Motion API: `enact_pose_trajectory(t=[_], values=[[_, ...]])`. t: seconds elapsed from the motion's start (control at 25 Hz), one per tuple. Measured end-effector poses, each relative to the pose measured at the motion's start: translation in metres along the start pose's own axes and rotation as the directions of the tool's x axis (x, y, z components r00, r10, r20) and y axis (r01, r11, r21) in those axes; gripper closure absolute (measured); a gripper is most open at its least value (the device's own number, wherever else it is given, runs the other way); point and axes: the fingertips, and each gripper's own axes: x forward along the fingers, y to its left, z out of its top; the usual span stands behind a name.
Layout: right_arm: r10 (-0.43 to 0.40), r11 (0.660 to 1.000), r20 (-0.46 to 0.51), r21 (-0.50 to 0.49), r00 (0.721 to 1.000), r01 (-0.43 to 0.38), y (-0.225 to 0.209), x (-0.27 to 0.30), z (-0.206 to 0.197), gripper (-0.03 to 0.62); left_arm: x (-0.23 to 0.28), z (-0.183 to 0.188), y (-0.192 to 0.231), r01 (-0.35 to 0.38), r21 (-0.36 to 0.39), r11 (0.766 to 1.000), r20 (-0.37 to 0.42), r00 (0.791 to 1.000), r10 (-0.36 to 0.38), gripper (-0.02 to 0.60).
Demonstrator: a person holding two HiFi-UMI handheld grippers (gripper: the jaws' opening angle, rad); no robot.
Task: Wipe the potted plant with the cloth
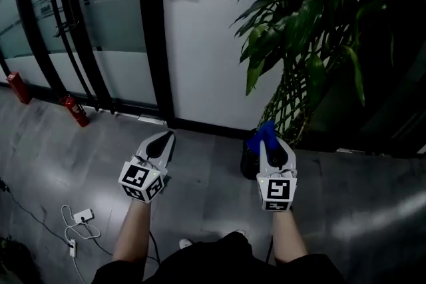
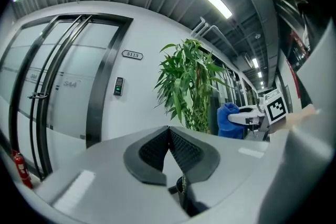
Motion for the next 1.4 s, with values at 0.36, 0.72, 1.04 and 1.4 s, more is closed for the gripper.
enact_pose_trajectory(t=[0.36, 0.72, 1.04, 1.4], values=[[-0.109, 0.994, 0.013, 0.025, 0.994, 0.108, -0.03, 0.064, 0.02, 0.49, 0.062, 0.014, 0.044, 0.055, 0.011, 0.998, 0.007, 0.998, -0.055, 0.574], [-0.159, 0.987, 0.102, 0.031, 0.982, 0.157, -0.057, 0.108, 0.045, 0.49, 0.149, 0.024, 0.052, 0.12, 0.052, 0.991, 0.035, 0.992, -0.122, 0.574], [-0.26, 0.959, 0.109, -0.085, 0.96, 0.269, -0.076, 0.106, 0.054, 0.49, 0.244, 0.018, 0.007, 0.372, 0.036, 0.928, 0.036, 0.927, -0.373, 0.575], [-0.388, 0.884, 0.112, -0.237, 0.915, 0.404, -0.079, 0.094, 0.091, 0.49, 0.319, 0.027, -0.047, 0.639, 0.064, 0.766, 0.018, 0.767, -0.641, 0.574]])
